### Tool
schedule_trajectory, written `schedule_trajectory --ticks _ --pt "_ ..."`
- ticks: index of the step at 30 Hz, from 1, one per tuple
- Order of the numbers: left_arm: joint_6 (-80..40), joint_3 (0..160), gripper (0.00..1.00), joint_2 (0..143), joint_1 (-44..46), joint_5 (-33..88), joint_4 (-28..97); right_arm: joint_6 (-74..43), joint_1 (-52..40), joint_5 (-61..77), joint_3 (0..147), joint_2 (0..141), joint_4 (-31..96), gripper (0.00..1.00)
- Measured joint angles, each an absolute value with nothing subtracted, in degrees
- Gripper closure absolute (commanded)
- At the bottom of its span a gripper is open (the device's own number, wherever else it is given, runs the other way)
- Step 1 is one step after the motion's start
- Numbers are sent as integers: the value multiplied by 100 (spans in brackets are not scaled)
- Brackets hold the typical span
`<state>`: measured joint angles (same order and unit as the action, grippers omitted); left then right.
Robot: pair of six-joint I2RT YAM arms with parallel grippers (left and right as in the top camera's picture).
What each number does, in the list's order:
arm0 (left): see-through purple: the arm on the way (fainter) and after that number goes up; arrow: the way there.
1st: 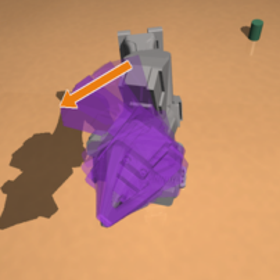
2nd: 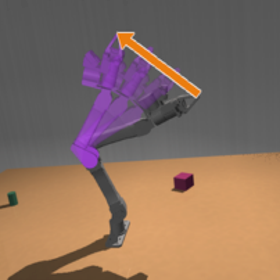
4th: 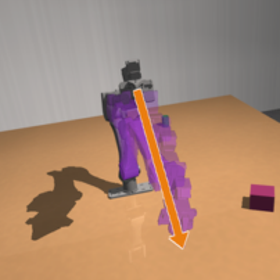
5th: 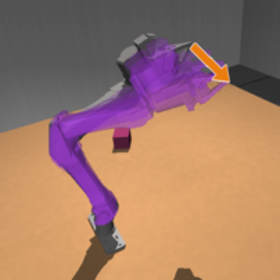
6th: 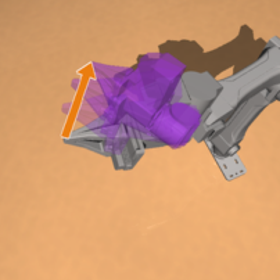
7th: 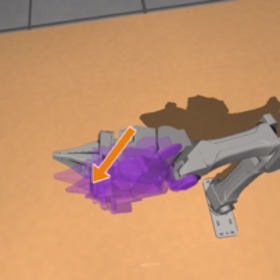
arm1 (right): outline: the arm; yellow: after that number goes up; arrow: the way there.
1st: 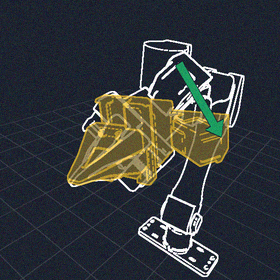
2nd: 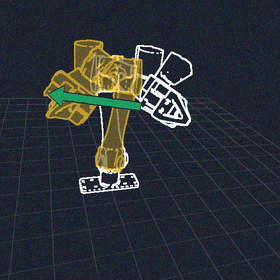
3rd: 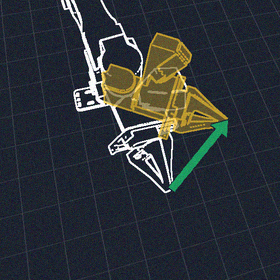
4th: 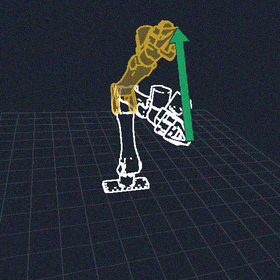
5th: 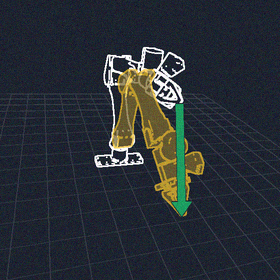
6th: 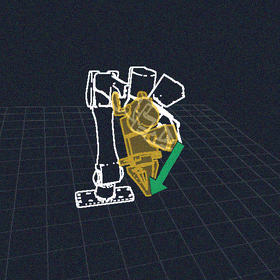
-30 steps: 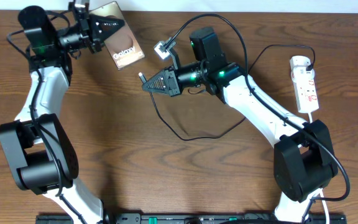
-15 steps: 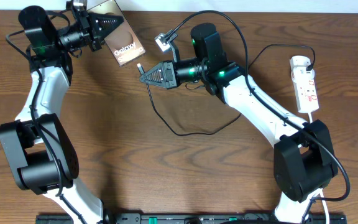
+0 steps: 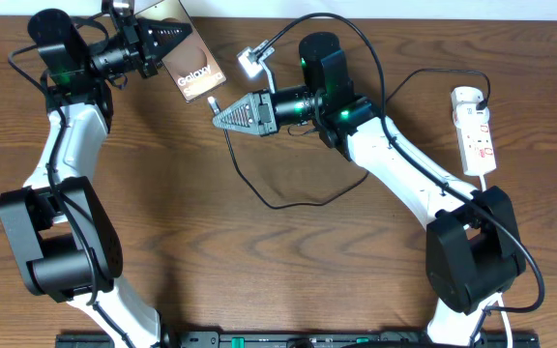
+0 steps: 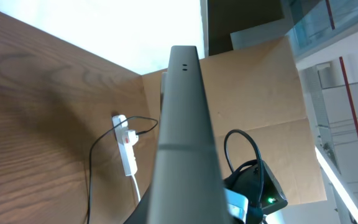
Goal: Plug charger to phone and switch on socket
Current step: 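Align the USB-C plug under the phone's port with the right gripper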
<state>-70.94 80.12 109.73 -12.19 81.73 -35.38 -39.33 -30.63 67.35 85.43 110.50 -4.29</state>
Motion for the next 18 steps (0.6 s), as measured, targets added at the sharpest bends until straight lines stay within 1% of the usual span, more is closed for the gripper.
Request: schedule_trajectory --ticks 18 --pt "-7094 8012 93 10973 -1273 8171 -3566 -4180 -3050 6993 8538 11050 -445 99"
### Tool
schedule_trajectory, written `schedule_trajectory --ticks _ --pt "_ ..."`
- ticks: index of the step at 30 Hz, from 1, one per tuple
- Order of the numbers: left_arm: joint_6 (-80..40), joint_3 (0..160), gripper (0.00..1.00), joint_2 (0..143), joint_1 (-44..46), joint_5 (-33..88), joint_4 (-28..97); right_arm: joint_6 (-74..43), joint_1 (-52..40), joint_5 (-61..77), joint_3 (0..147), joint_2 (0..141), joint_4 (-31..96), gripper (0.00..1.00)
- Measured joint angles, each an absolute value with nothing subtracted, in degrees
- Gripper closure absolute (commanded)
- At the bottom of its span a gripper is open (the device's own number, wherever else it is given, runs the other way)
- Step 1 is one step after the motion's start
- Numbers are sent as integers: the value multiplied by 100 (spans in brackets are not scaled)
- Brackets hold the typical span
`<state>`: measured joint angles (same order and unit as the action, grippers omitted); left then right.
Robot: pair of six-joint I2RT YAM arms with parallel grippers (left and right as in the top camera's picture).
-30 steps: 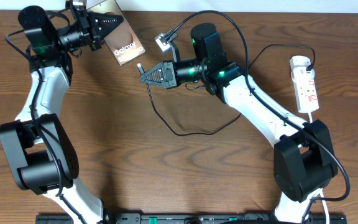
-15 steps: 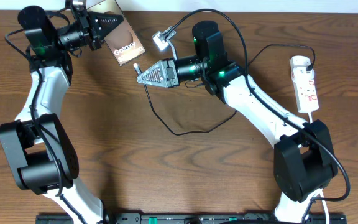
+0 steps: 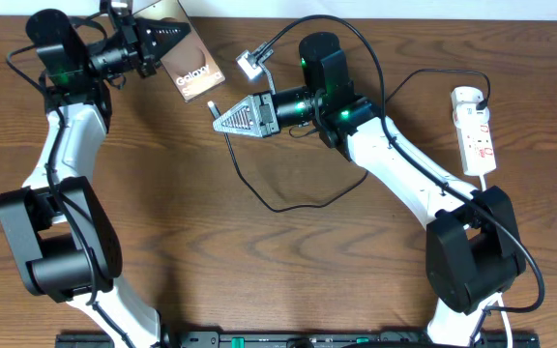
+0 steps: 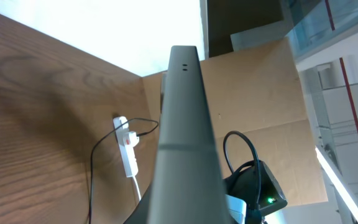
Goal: Plug charger to phone and switch on socket
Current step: 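Align the USB-C plug under the phone's port with the right gripper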
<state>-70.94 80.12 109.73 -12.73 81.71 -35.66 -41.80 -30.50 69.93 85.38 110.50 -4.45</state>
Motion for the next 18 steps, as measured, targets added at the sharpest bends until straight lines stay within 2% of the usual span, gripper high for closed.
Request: schedule_trajectory --ticks 18 --pt "-7094 8012 93 10973 -1308 8254 -3586 -4840 -3030 7295 8501 11664 -1651 99"
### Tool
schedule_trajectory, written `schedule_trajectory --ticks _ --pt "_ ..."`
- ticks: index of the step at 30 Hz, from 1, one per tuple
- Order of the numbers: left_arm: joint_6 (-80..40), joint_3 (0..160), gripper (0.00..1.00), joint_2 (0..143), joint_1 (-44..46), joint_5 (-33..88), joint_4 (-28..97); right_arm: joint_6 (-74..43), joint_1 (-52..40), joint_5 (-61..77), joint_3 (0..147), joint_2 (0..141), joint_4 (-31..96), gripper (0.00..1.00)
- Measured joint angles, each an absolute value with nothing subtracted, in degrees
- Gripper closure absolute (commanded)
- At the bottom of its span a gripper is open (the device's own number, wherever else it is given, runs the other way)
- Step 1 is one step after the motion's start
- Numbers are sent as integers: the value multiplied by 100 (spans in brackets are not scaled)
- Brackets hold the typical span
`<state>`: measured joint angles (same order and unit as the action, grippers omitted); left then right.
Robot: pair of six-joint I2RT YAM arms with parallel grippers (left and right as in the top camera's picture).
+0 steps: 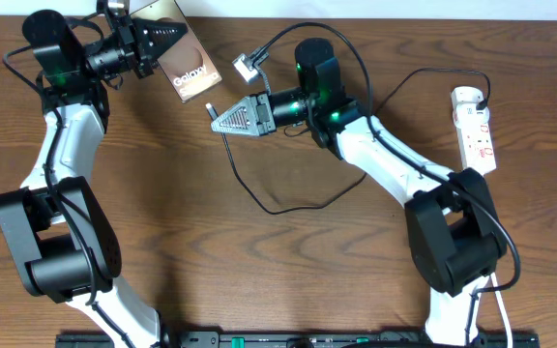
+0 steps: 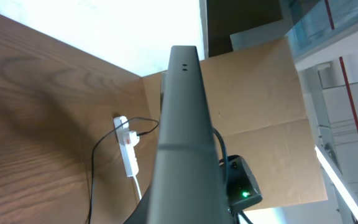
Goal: Plug charger to phone and switch on socket
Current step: 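Align the USB-C plug under the phone's port with the right gripper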
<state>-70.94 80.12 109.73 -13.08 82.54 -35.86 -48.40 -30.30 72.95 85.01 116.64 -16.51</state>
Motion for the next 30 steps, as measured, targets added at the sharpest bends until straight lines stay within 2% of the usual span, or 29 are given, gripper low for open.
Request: schedule_trajectory --ticks 5,30 --pt "-7094 8012 93 10973 -1308 8407 -3592 -5096 -3028 7402 8497 11664 -2027 99" --pt "-7096 8012 93 10973 -1184 8534 -3599 -5216 -3028 7463 8497 11664 -2032 99"
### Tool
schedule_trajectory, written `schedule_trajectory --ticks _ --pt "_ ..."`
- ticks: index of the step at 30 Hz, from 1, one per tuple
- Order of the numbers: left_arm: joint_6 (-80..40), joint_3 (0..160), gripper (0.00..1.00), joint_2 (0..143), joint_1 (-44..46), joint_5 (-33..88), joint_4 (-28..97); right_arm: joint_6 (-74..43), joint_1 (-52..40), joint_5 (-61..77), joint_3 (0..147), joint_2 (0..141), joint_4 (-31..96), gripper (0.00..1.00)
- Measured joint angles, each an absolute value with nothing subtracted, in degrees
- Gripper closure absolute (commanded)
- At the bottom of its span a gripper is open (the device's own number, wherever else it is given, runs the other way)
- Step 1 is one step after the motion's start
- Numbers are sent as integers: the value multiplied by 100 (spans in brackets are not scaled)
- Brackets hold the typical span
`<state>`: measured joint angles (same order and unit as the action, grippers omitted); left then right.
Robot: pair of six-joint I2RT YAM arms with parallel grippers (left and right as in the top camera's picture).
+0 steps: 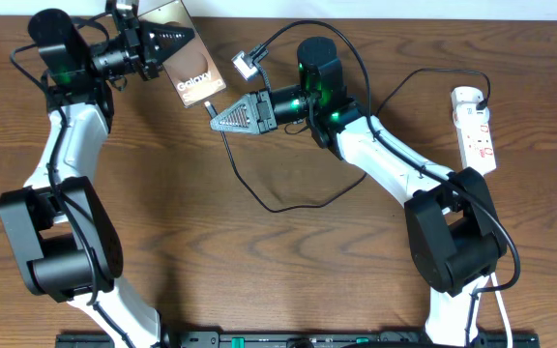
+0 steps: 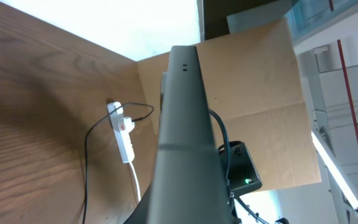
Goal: Plug charger to phone and switch on socket
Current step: 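Align the USB-C plug under the phone's port with the right gripper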
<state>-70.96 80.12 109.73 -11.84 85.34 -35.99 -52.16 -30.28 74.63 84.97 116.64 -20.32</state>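
Observation:
A bronze Galaxy phone (image 1: 191, 68) is held off the table at the back left, my left gripper (image 1: 169, 43) shut on its upper end. In the left wrist view the phone (image 2: 182, 137) shows edge-on as a dark slab that hides the fingers. My right gripper (image 1: 213, 114) points left, shut on the charger plug (image 1: 211, 104), whose tip sits just below the phone's lower edge. The black cable (image 1: 278, 205) loops over the table. A white socket strip (image 1: 474, 130) with a red switch lies at the right edge; it also shows as the strip (image 2: 122, 134).
A small white adapter (image 1: 245, 63) hangs on a cable behind the right gripper. Another black lead runs from the strip back toward the right arm (image 1: 395, 164). A cardboard wall (image 2: 253, 93) stands beyond the table.
The left gripper has shifted the phone slightly right, closer to the plug. The right gripper and plug sit a touch higher. In the left wrist view the strip has slid left and up.
At every moment the left gripper held the phone at the back left and the right gripper held the plug pointing at it. The right arm turned and edged left between moments. Plug tip and phone edge now stand closer together.

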Motion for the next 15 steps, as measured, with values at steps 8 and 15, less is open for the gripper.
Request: schedule_trajectory --ticks 8,15 --pt "-7096 8012 93 10973 -1179 8534 -3599 -5216 -3028 7463 8497 11664 -2032 99" --pt "-7096 8012 93 10973 -1179 8538 -3599 -5216 -3028 7463 8497 11664 -2034 99"
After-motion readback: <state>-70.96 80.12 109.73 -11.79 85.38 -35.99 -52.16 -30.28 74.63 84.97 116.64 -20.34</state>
